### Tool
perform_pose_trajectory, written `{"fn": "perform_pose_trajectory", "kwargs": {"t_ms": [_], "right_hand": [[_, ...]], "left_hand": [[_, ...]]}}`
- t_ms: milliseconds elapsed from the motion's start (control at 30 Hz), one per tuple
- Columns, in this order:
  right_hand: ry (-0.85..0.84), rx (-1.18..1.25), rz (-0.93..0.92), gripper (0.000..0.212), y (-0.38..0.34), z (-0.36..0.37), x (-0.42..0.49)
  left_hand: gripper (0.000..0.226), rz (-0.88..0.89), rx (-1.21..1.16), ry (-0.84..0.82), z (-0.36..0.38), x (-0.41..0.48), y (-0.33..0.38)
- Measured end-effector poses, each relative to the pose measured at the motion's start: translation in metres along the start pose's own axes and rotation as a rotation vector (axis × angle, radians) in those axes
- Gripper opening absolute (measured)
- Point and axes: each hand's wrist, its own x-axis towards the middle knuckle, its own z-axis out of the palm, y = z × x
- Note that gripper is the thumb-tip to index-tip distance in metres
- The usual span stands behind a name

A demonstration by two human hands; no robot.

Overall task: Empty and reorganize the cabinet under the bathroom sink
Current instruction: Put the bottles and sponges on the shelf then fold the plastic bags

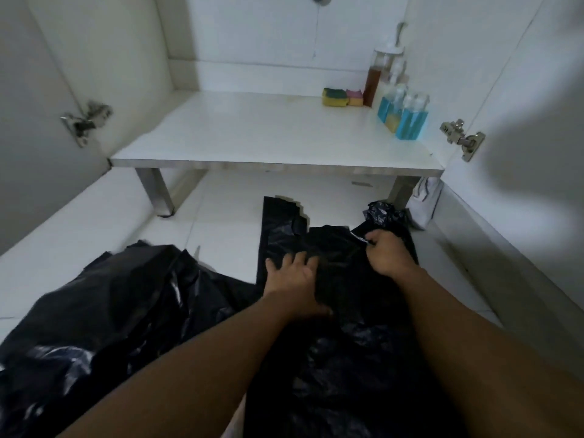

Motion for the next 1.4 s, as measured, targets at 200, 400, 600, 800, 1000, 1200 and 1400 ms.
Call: {"fn": "perform_pose_trajectory", "kwargs": {"t_ms": [200,400,600,800,1000,1200,1400], "right_hand": [[-0.102,0.059,-0.145,0.030,-0.101,0.044,-0.050],[-0.386,0.046,-0.270,0.025,-0.177,0.133,-0.141],[-0.625,-0.364,-0.329,0.034,-0.192,0.204,-0.201],[-0.504,-0.357,-0.257,0.031,-0.186,0.216,-0.213],[-0.235,0.329,-0.262,0.024,-0.215,0.192,-0.188],[-0.025,0.509,-0.230,0.014,-0.259,0.149,-0.142],[-0.003,0.587,-0.147,0.007,-0.275,0.078,-0.125]], "left_hand": [[0.069,-0.244,0.015,0.071,-0.045,-0.072,-0.114],[0.056,-0.429,0.078,0.066,-0.050,-0.153,-0.194],[0.054,-0.517,0.146,-0.086,-0.030,-0.199,-0.236],[0.021,-0.521,0.129,0.087,-0.017,-0.209,-0.252],[0.052,-0.551,0.022,0.421,-0.038,-0.197,-0.255],[0.082,-0.281,-0.111,0.822,-0.065,-0.190,-0.223],[0.034,-0.257,-0.460,0.713,-0.095,-0.146,-0.180]]}}
